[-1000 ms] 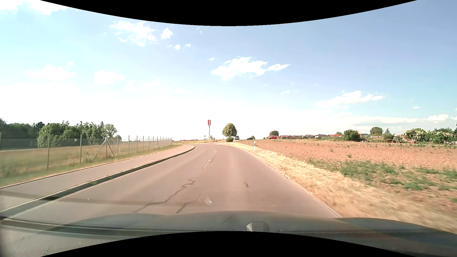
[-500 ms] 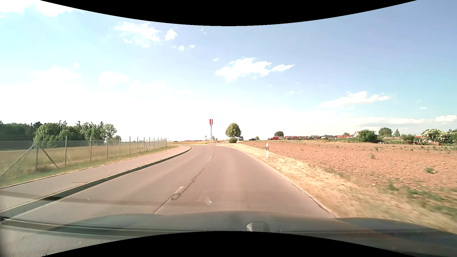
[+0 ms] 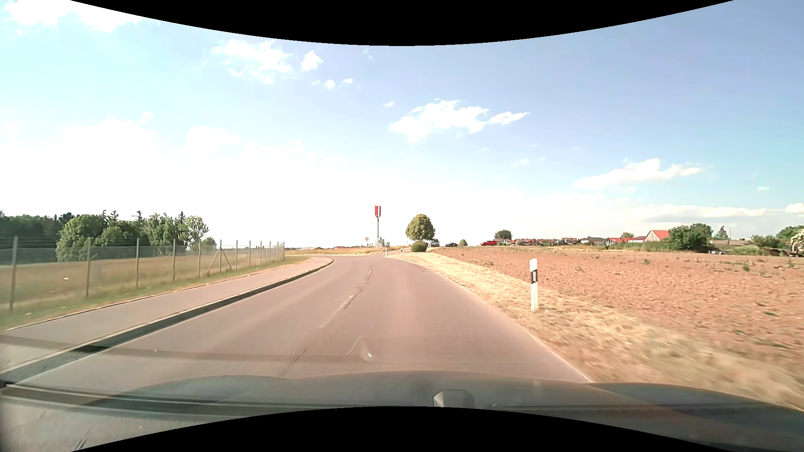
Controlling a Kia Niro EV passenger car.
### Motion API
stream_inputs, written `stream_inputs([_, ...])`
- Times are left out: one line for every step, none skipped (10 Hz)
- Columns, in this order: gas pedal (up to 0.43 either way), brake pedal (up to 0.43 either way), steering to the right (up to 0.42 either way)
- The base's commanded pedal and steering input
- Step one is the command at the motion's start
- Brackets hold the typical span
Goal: Follow the waypoints while adhering to traffic rules and regulations
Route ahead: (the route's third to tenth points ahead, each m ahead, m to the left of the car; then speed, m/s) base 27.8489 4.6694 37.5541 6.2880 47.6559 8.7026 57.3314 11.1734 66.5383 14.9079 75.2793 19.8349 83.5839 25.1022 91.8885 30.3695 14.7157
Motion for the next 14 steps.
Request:
stream_inputs([0.087,0.006,-0.021])
stream_inputs([0.087,0.006,-0.023])
stream_inputs([0.087,0.006,-0.025])
stream_inputs([0.087,0.006,-0.027])
stream_inputs([0.087,0.006,-0.027])
stream_inputs([0.087,0.006,-0.028])
stream_inputs([0.087,0.006,-0.029])
stream_inputs([0.087,0.006,-0.028])
stream_inputs([0.087,0.006,-0.028])
stream_inputs([0.087,0.006,-0.029])
stream_inputs([0.087,0.006,-0.029])
stream_inputs([0.087,0.006,-0.031])
stream_inputs([0.087,0.006,-0.035])
stream_inputs([0.087,0.006,-0.039])
